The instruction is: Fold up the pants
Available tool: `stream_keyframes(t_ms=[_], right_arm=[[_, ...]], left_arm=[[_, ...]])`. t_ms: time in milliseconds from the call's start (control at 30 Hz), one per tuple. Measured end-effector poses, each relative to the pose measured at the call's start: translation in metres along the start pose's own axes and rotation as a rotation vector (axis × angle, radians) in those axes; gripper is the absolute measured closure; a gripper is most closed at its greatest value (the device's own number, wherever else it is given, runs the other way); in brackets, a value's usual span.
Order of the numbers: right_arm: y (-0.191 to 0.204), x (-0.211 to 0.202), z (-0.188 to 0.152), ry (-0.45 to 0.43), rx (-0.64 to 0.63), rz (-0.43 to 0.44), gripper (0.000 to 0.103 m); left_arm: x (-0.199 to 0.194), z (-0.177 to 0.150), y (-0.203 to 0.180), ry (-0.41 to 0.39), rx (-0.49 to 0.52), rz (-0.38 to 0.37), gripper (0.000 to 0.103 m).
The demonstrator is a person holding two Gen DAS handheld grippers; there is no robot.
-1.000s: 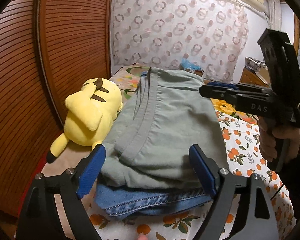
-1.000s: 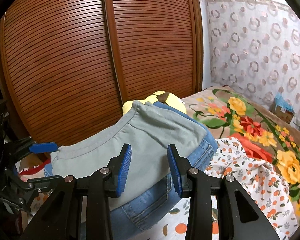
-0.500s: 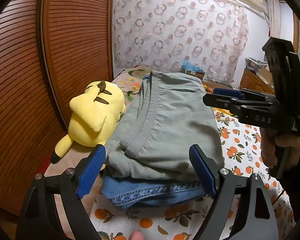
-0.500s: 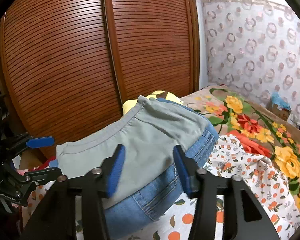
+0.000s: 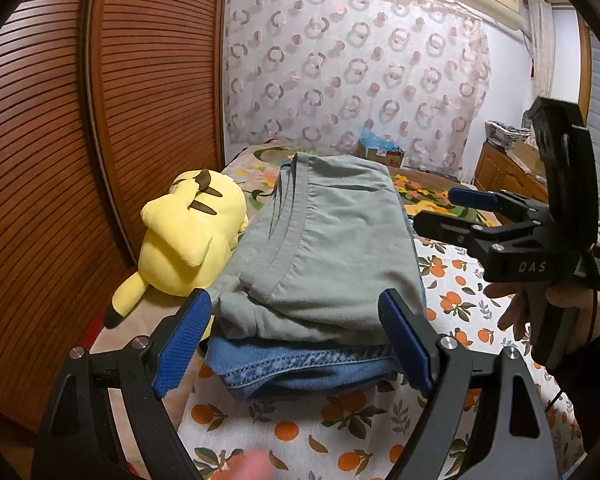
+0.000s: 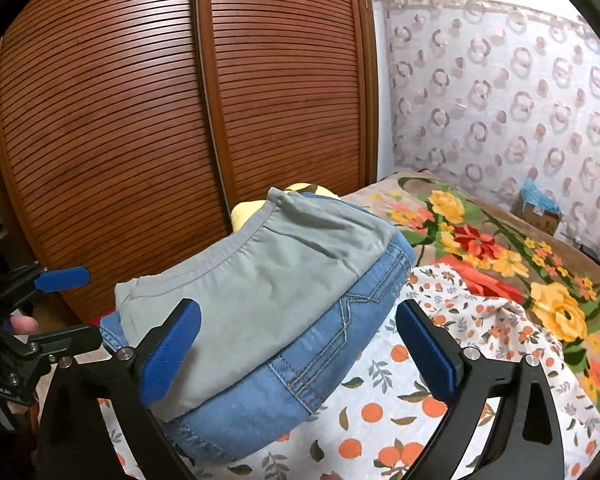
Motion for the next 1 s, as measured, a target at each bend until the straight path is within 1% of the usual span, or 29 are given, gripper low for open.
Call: stream_keyframes(t_ms=[100, 267, 467, 733, 833, 1000], right_arm=[[0.005, -0.005, -0.002, -0.006, 0.000, -0.009, 0.001], [0.010, -0.016, -0.008, -0.010, 0.012, -0.031, 0.001], [0.020, -0.039, -0.023, -0.022, 0.029, -0.068, 0.001], [0.032, -0.079, -0.045, -0.045, 0.059, -0.110, 0.001], [0.038, -0.095, -0.054, -0.057, 0.072, -0.122, 0.001], [0.044, -0.123, -0.073, -0.066, 0.093, -0.169, 0.001]], left_arm=[[-0.004, -0.002, -0.001, -0.004, 0.013, 0.023, 0.017], [-0.010, -0.007, -0.003, -0.009, 0.013, 0.006, 0.017], [-0.018, -0.013, -0.008, -0.015, 0.017, -0.017, 0.017], [-0.028, -0.024, -0.023, -0.009, 0.030, -0.064, 0.017], [-0.031, -0.027, -0.033, -0.008, 0.042, -0.089, 0.017], [-0.036, -0.030, -0.052, -0.007, 0.077, -0.125, 0.017]])
Point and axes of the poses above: each gripper's, at about its wrist camera, not at the fingertips, and x roughly the way its jaws point, y to its left, z to its top, the point moved 6 cm from there along x, roughly the way its jaws point, and after that the axes turned 1 degree about z, right-handed, at the moved point
